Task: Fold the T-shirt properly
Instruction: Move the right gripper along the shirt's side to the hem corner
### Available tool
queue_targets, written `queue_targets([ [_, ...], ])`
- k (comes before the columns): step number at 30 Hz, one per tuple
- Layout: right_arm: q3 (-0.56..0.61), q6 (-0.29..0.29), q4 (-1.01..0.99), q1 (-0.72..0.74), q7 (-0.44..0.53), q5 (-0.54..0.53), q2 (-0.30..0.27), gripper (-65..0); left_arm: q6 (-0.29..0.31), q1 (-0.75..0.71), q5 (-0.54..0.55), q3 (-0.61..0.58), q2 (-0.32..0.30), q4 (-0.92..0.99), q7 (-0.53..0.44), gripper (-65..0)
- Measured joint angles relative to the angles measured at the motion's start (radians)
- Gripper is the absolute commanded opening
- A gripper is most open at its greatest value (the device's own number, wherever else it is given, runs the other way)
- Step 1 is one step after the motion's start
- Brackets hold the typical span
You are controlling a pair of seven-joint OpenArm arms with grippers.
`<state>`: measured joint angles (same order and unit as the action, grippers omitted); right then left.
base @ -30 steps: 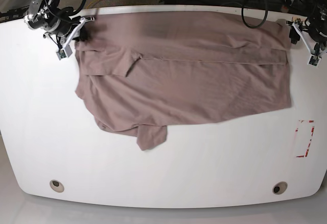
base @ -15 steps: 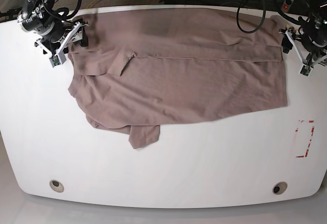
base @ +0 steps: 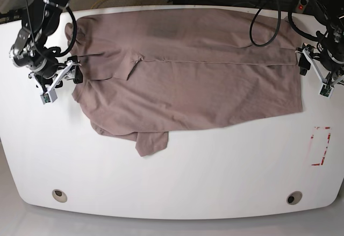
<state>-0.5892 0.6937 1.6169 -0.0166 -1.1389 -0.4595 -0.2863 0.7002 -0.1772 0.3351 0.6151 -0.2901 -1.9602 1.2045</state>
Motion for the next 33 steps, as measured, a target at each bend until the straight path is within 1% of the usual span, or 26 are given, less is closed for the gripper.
queue_targets([
  [1,0.002,-0.002,-0.031,0.024,-0.003,0.005,-0.008,-22.0,0.0,0.004,-0.001,0.0,0.001,0.0,0.0,-20.4],
  [2,0.01,0.01,-0.076,0.057,-0.002,-0.005,-0.021,-22.0,-0.001,0.005,0.0,-0.001,0.001,0.0,0.0,-20.4],
  [5,0.076,0.003,-0.195,0.159,0.015,0.0,-0.073,-22.0,-0.001,0.005,-0.005,0.0,0.0,0.001,0.003,-20.4],
  [6,0.109,0.002,-0.25,0.2,0.037,0.005,-0.095,-22.0,0.0,0.002,-0.003,0.001,-0.001,0.001,0.002,-20.4],
  [10,0.194,0.005,-0.424,0.328,0.152,-0.013,-0.133,-22.0,0.0,0.002,0.004,-0.001,0.0,0.001,0.0,-20.4],
  [11,0.22,-0.003,-0.472,0.364,0.173,0.002,-0.133,-22.0,-0.001,0.002,-0.002,0.0,0.0,0.001,0.002,-20.4],
  [14,0.299,0.0,-0.63,0.449,0.264,-0.001,-0.151,-22.2,-0.001,-0.004,-0.002,0.002,-0.001,0.001,0.002,-20.4],
  [17,0.387,-0.003,-0.791,0.529,0.38,-0.004,-0.168,-22.2,-0.001,-0.008,0.003,0.001,0.001,0.002,0.002,-20.4],
  [18,0.41,-0.005,-0.826,0.554,0.397,0.008,-0.166,-22.2,-0.001,-0.007,-0.001,0.003,0.002,0.002,0.003,-20.4],
  [19,0.449,-0.005,-0.879,0.576,0.451,0.002,-0.171,-22.2,-0.001,-0.006,-0.005,0.004,0.001,0.002,0.003,-20.4],
  [23,0.567,-0.003,-1.048,0.659,0.575,-0.008,-0.165,-22.2,-0.001,-0.012,-0.002,0.007,0.001,0.002,-0.001,-20.4],
  [26,0.62,-0.004,-1.143,0.685,0.655,-0.008,-0.156,-22.2,-0.001,-0.025,-0.004,0.008,0.002,0.002,0.001,-20.4],
  [28,0.639,-0.006,-1.172,0.684,0.666,-0.006,-0.147,-23.0,-0.001,-0.026,-0.005,0.008,0.001,0.002,0.003,-20.4],
  [33,0.665,-0.005,-1.173,0.681,0.681,-0.006,-0.119,-36.5,-0.001,-0.025,-0.001,0.008,0.001,0.002,0.0,-20.4],
])
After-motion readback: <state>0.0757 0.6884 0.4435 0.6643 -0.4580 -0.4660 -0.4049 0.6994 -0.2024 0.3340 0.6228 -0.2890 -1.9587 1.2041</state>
